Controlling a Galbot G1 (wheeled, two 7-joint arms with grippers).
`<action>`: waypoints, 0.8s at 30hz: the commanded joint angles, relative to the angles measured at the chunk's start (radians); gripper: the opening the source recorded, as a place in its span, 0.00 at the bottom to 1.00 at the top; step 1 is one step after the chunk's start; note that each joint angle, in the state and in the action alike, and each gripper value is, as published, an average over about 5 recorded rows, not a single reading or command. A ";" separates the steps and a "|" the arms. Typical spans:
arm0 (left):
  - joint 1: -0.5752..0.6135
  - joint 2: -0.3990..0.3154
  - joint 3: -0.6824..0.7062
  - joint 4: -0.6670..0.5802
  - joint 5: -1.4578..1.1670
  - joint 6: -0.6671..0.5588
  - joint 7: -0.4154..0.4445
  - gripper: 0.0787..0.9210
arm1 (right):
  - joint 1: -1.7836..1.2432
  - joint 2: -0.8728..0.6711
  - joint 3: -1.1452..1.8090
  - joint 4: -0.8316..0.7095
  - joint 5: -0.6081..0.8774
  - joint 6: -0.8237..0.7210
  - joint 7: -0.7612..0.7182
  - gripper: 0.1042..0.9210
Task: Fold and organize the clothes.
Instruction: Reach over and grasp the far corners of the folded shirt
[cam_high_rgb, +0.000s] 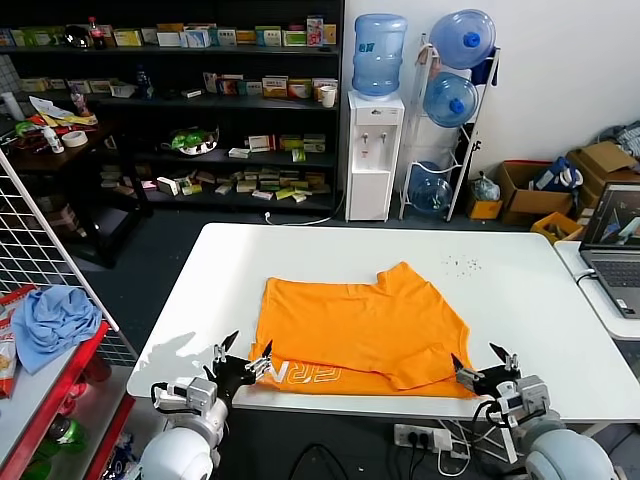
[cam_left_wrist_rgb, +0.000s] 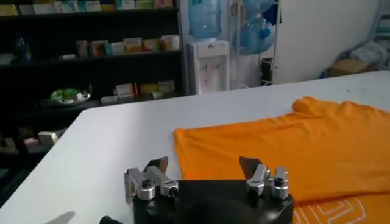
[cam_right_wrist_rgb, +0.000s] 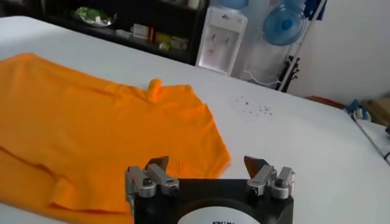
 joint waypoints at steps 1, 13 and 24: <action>-0.178 0.018 0.025 0.098 -0.022 0.003 0.007 0.88 | 0.221 -0.036 -0.032 -0.103 0.122 0.016 0.002 0.88; -0.440 -0.070 0.131 0.370 -0.131 0.061 0.004 0.88 | 0.521 -0.008 -0.136 -0.410 0.157 -0.115 -0.134 0.88; -0.618 -0.169 0.192 0.623 -0.136 0.091 0.008 0.88 | 0.754 0.143 -0.229 -0.727 0.007 -0.078 -0.278 0.88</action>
